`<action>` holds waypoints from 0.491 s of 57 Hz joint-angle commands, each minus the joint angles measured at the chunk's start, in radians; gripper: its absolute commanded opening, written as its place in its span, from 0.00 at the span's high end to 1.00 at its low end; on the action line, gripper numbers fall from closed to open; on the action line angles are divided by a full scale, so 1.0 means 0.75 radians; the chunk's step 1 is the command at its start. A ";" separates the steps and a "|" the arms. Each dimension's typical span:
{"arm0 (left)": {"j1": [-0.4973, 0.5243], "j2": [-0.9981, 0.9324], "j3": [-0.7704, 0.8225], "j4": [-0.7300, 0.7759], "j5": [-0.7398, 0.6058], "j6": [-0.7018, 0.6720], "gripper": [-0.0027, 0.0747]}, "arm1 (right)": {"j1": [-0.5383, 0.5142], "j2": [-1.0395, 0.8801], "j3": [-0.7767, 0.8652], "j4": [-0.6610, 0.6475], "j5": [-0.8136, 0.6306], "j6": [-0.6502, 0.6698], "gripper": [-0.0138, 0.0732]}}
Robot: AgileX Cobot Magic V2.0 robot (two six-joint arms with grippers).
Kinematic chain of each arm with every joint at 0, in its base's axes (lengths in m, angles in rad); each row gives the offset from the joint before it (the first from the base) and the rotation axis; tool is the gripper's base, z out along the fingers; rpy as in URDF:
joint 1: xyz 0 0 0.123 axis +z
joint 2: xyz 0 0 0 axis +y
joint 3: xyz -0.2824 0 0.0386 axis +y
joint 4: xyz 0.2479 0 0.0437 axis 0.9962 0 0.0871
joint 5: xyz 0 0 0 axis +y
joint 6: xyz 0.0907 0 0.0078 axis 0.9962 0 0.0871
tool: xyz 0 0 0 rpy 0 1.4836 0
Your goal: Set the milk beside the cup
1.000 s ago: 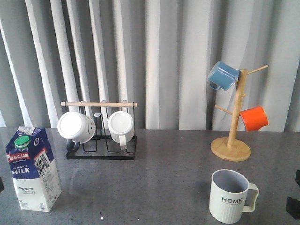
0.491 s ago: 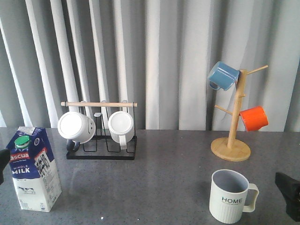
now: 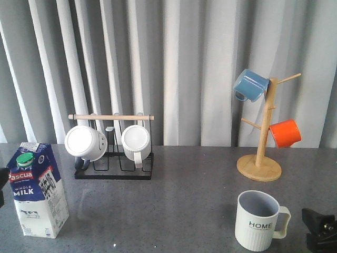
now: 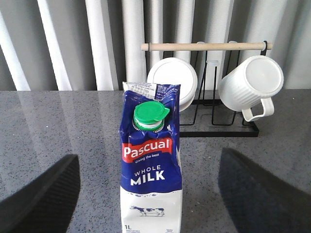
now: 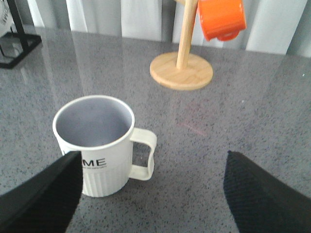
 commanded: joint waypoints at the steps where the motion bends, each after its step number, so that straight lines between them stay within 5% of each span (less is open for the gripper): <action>1: 0.002 -0.012 -0.046 -0.010 -0.107 0.000 0.29 | -0.016 0.033 -0.036 -0.014 -0.152 -0.012 0.20; 16: 0.002 -0.012 -0.046 -0.010 -0.104 0.000 0.32 | -0.154 0.085 0.355 -0.030 -1.105 -0.018 0.20; 28: 0.002 -0.012 -0.046 -0.010 -0.097 0.000 0.32 | -0.176 0.279 0.429 0.059 -1.208 -0.193 0.20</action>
